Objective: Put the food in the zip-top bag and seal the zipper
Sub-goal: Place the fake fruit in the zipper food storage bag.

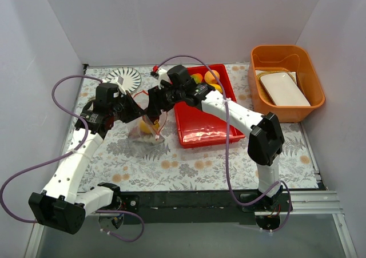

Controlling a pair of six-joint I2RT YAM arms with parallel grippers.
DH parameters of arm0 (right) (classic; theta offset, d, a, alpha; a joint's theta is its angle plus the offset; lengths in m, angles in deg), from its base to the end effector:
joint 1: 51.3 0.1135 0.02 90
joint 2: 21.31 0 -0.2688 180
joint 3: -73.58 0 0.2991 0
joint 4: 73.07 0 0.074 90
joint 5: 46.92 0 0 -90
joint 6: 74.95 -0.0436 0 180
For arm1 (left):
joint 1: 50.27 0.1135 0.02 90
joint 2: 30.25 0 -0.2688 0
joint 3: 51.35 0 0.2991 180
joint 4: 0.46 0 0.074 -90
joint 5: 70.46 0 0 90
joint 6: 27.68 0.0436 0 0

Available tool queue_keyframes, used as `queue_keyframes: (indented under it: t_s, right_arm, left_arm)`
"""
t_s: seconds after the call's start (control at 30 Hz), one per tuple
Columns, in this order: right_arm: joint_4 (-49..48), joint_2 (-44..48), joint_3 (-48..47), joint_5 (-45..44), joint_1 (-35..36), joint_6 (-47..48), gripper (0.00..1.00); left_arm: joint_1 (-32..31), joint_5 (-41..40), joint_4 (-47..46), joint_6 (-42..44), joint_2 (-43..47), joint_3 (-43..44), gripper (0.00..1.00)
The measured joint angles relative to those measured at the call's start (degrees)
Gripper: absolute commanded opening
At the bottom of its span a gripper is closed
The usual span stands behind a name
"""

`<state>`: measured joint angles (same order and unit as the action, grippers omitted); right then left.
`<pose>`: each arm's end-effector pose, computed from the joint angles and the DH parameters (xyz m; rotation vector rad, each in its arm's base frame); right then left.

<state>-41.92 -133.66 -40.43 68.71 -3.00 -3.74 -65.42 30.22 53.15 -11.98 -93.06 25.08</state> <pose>0.3317 0.4007 0.3150 -0.8548 2.0828 1.1425 0.2656 -0.0803 0.3479 -1.1254 2.2013 -0.9747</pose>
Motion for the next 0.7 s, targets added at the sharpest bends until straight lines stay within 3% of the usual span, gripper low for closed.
queue_keyframes:
  t_s: [0.17, 0.37, 0.7]
  right_arm:
    - [2.5, 1.0, -0.7, -4.9, 0.2, 2.5, 0.91]
    - [5.5, 5.7, 0.0, -11.8, 0.2, 4.5, 0.93]
    - [8.0, 5.6, 0.2, -17.9, 0.0, 4.7, 0.78]
  left_arm:
    - [0.0, -0.4, 0.4, 0.0, 0.7, 0.1, 0.0]
    - [0.0, -0.7, 0.4, 0.0, 0.7, 0.1, 0.0]
    - [0.0, -0.8, 0.5, 0.0, 0.8, 0.1, 0.0]
